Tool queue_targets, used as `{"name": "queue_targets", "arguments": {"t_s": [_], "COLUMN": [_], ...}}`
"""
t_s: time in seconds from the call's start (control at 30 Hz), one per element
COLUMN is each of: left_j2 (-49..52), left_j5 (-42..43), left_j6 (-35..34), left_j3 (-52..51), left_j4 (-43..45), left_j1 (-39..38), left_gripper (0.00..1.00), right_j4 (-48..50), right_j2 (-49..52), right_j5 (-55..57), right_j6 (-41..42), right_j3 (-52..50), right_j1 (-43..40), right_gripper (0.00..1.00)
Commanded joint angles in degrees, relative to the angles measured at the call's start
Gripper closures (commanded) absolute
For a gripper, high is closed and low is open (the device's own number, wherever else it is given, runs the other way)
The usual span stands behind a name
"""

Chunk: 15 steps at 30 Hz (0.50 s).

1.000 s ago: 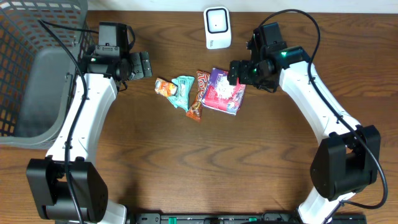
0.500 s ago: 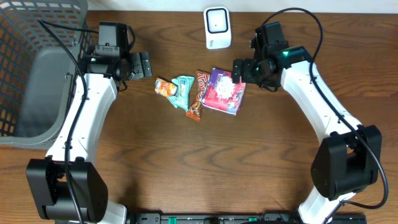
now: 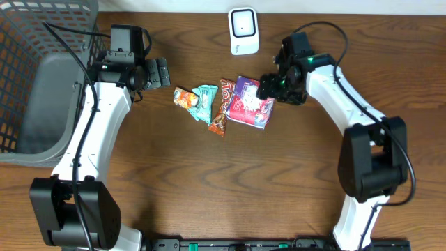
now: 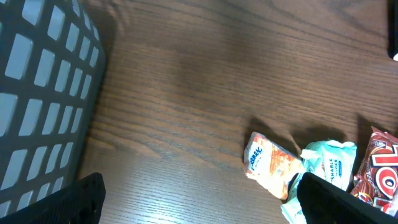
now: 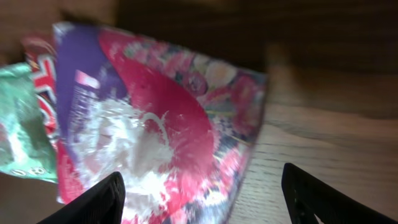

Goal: Scan the item barcode
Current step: 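Grasp the pink box with the right gripper and lift it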

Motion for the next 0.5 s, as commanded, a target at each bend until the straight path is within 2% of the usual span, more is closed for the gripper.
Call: {"name": "queue_targets", "arguments": {"t_s": [0.0,0.1,0.2,0.23,0.4,0.47], "left_j2": [0.48,0.48,0.48,0.48,0.48,0.48], "left_j5": [-0.55,-0.52,-0.55,-0.52,-0.52,-0.52], "left_j6": [0.52,0.52,0.55,0.52,0.52,0.52], "left_j3": [-0.17,-0.17,-0.17,-0.17,-0.17,-0.17], "left_j4": [-0.13,-0.13,-0.13,-0.13,-0.13,-0.13], "left_j1": [0.26,0.26,0.26,0.26,0.26,0.26], "left_gripper": [0.02,0.02,0.02,0.02,0.02,0.02], "right_j4": [0.0,-0.09,-0.07,-0.26,-1.38,-1.75], "right_j2": [2.49,4.9,6.56,6.62,5.51,4.57], "right_j5": [-6.47,-9.2,-9.09,-8.85,-5.38,-4.2], "right_j6": [-3.17,-5.14,-5.14,-5.16,-5.14,-5.16], "right_j3": [-0.46,-0.46,-0.46,-0.46,-0.31,-0.24], "right_j1": [-0.44,-1.2,-1.66,-1.77,-1.79,-1.79], "right_gripper": [0.23,0.28,0.47,0.5,0.55,0.68]}}
